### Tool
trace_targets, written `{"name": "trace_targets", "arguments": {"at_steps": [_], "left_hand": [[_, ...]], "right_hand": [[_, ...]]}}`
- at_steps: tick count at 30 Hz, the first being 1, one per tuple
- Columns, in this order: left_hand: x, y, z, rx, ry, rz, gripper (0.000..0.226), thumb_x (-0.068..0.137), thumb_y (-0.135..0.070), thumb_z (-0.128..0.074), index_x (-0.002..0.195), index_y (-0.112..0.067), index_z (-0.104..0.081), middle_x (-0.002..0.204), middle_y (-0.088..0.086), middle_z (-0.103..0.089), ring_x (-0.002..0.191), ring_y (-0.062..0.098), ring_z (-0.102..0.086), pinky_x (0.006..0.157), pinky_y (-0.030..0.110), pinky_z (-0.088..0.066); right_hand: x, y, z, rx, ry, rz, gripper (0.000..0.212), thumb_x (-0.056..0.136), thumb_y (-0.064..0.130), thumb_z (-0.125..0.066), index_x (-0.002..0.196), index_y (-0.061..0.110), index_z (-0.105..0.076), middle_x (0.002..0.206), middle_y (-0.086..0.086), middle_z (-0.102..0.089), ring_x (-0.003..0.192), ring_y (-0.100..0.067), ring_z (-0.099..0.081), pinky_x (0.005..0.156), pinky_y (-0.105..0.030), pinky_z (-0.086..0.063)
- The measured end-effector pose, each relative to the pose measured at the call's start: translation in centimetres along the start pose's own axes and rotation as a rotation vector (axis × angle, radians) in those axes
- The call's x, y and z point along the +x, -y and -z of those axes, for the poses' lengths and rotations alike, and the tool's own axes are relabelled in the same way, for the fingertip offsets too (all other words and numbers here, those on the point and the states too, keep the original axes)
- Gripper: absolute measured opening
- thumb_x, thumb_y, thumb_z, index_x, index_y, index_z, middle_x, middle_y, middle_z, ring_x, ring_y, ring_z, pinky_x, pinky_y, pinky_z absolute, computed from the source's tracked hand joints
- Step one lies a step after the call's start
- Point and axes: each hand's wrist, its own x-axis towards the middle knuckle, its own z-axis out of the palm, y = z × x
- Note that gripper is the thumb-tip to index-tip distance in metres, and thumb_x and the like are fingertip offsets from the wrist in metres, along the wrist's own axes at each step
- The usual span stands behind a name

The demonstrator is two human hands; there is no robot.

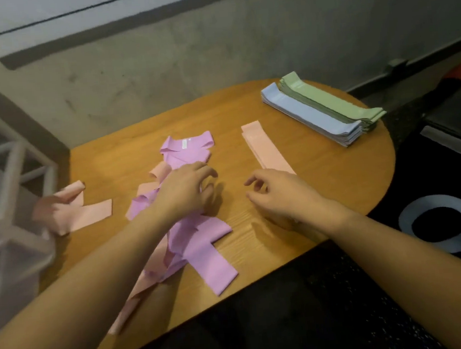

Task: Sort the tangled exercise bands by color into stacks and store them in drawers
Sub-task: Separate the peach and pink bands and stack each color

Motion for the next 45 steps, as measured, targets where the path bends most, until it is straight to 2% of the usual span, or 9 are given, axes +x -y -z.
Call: {"name": "trace_targets", "arguments": {"at_steps": [10,19,21,26,30,33,37,40,45], "left_hand": [[-11.4,7.2,0.8,-0.136,-0.251,0.241,0.023,0.092,-0.024,-0.064,0.115,-0.021,-0.067,0.123,-0.004,-0.062,0.111,0.016,-0.056,0.093,0.03,-0.044],[-14.6,8.6,-0.6,-0.603,-0.303,0.557,0.027,0.102,-0.028,-0.055,0.129,-0.026,-0.057,0.121,-0.015,-0.056,0.098,-0.017,-0.054,0.082,0.002,-0.043],[-14.6,8.7,-1.2,-0.685,-0.378,0.581,0.024,0.102,-0.026,-0.056,0.126,-0.027,-0.059,0.117,-0.014,-0.059,0.1,-0.018,-0.054,0.085,0.009,-0.047],[-15.3,9.1,-3.0,-0.679,-0.479,0.544,0.019,0.1,-0.015,-0.055,0.111,-0.029,-0.063,0.107,-0.01,-0.066,0.1,0.001,-0.06,0.085,0.022,-0.049],[-15.4,9.0,-2.9,-0.681,-0.488,0.509,0.021,0.099,-0.022,-0.05,0.112,-0.023,-0.065,0.105,-0.013,-0.064,0.098,0.002,-0.06,0.086,0.028,-0.05],[-15.4,8.8,-2.5,-0.667,-0.475,0.481,0.027,0.098,-0.028,-0.046,0.115,-0.02,-0.065,0.109,-0.01,-0.063,0.1,0.003,-0.058,0.088,0.031,-0.05],[-15.7,8.9,-2.7,-0.598,-0.46,0.323,0.032,0.097,-0.026,-0.044,0.118,-0.017,-0.067,0.128,-0.006,-0.063,0.122,0.009,-0.056,0.103,0.04,-0.045],[-15.9,8.9,-2.9,-0.515,-0.392,0.24,0.039,0.101,-0.032,-0.035,0.125,-0.024,-0.066,0.141,-0.013,-0.057,0.138,0.007,-0.044,0.112,0.036,-0.032],[-16.0,8.6,-2.5,-0.523,-0.315,0.205,0.056,0.103,-0.046,-0.022,0.132,-0.022,-0.062,0.128,-0.014,-0.062,0.118,0.002,-0.051,0.102,0.033,-0.032]], "right_hand": [[2.7,6.7,-5.6,0.1,0.003,0.249,0.019,0.091,0.024,-0.065,0.11,0.025,-0.069,0.093,0.007,-0.067,0.079,-0.012,-0.058,0.077,-0.032,-0.049],[6.0,10.4,-8.4,0.203,0.019,0.286,0.018,0.091,0.022,-0.062,0.104,0.033,-0.065,0.087,0.013,-0.067,0.077,0.0,-0.059,0.074,-0.025,-0.048],[6.7,11.1,-8.5,0.245,0.027,0.306,0.019,0.09,0.016,-0.062,0.102,0.03,-0.067,0.087,0.014,-0.068,0.078,-0.001,-0.06,0.074,-0.024,-0.049],[6.8,12.3,-9.7,0.09,0.295,0.492,0.026,0.087,0.014,-0.065,0.107,0.03,-0.069,0.102,0.016,-0.068,0.092,0.001,-0.06,0.081,-0.019,-0.047],[6.9,12.4,-10.9,-0.379,0.464,0.736,0.054,0.083,0.027,-0.064,0.136,0.038,-0.054,0.141,0.014,-0.049,0.121,-0.008,-0.041,0.103,-0.028,-0.036],[7.0,12.9,-11.0,-0.541,0.466,0.771,0.06,0.087,0.035,-0.064,0.144,0.041,-0.046,0.142,0.014,-0.046,0.12,-0.012,-0.038,0.102,-0.035,-0.035],[7.1,12.4,-10.9,-0.432,0.369,0.832,0.027,0.094,0.039,-0.064,0.119,0.033,-0.071,0.109,0.009,-0.065,0.097,-0.014,-0.049,0.09,-0.041,-0.044],[6.7,11.7,-10.3,-0.234,0.356,0.737,0.027,0.1,0.031,-0.057,0.124,0.031,-0.07,0.115,0.006,-0.07,0.103,-0.011,-0.056,0.094,-0.032,-0.046],[5.4,11.2,-8.5,-0.043,0.298,0.641,0.03,0.105,0.023,-0.048,0.129,0.023,-0.066,0.11,0.012,-0.066,0.101,-0.006,-0.057,0.085,-0.015,-0.041]]}}
